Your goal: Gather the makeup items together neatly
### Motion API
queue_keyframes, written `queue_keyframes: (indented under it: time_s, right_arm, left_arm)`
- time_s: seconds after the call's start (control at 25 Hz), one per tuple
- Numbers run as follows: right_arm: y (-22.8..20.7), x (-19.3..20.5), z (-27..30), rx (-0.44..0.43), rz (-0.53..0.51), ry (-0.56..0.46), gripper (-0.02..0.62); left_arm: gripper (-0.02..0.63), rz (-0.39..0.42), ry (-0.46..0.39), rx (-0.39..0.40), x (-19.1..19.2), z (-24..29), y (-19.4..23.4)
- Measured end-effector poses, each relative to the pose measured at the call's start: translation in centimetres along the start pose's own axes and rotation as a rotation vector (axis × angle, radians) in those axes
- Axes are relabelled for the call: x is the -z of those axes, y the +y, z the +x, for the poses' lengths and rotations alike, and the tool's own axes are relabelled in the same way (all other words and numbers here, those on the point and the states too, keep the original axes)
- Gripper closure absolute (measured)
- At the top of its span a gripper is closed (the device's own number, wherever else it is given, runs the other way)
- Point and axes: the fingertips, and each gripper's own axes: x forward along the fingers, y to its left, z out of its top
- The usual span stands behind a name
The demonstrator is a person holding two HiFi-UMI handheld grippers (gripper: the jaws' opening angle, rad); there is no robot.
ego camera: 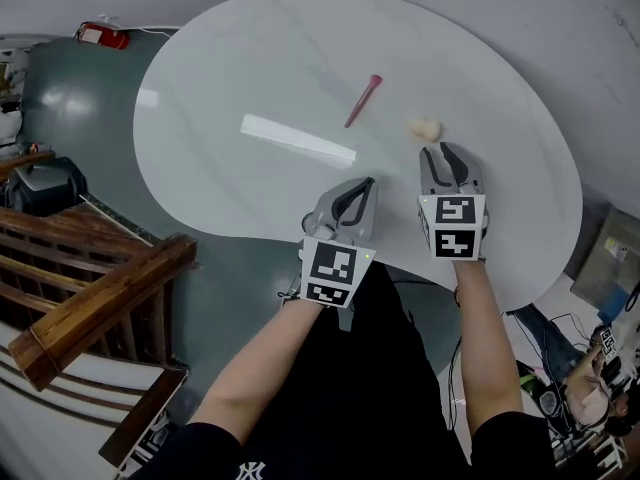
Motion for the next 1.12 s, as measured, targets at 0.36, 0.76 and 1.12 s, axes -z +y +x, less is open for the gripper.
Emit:
queue_keyframes:
  time_s: [0.36,0.76,1.12]
  right_arm:
    - [-1.1,-0.2,2.6,-0.015,-0.031,0.04,0.451]
    - [-1.0,-0.3,2.4,0.011,0.006,0.039,0.5]
    - [0.4,1.0,-0.3,-0.019,0.279,0.021,0.502]
  left_arm:
    - [0.597,-0.012,0.01,-0.014,-0.1,1.1,0.8]
    - [0.597,-0.016,0.001,-0.014,-0.2,0.9,1.1]
    - [0.597,0.003,-0.02,0.004,0.0,-1.3,0.6]
